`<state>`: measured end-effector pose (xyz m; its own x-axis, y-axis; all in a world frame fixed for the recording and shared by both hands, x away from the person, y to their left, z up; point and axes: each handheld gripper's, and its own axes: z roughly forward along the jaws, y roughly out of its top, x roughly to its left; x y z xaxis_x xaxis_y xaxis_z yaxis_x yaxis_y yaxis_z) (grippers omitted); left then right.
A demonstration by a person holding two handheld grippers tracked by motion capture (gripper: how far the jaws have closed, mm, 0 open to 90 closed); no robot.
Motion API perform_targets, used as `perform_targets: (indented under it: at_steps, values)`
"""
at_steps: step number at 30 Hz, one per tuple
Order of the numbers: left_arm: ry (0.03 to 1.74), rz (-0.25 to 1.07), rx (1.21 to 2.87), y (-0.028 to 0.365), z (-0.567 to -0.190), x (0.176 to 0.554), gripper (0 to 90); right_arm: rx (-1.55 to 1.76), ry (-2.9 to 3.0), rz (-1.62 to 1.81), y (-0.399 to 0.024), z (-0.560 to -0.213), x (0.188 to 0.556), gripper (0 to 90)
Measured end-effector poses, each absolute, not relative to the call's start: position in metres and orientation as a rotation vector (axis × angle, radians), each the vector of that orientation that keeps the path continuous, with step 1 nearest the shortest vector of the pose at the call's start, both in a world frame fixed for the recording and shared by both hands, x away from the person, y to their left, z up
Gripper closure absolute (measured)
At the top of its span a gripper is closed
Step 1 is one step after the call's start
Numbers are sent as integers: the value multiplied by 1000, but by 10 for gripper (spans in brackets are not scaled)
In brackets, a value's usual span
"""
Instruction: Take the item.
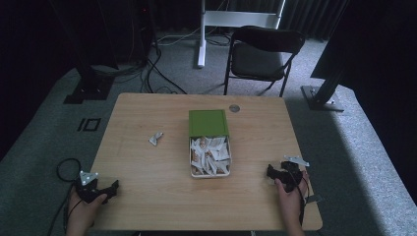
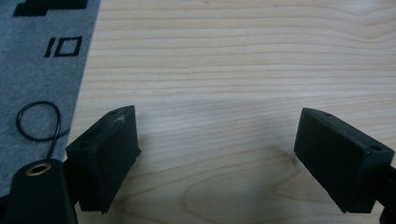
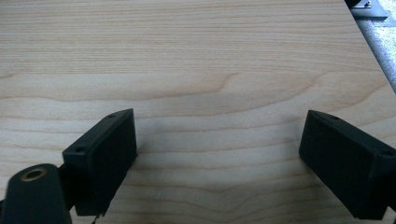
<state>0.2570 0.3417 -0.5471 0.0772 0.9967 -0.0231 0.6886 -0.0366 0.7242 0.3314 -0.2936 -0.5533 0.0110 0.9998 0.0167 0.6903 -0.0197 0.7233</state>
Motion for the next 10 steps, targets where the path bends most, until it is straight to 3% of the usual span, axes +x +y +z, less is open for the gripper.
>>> perform_targets:
  at_steps: [10]
  values:
    - [1701, 724, 1795, 339, -548, 261, 133, 1764, 1732, 759, -294, -553, 331, 110]
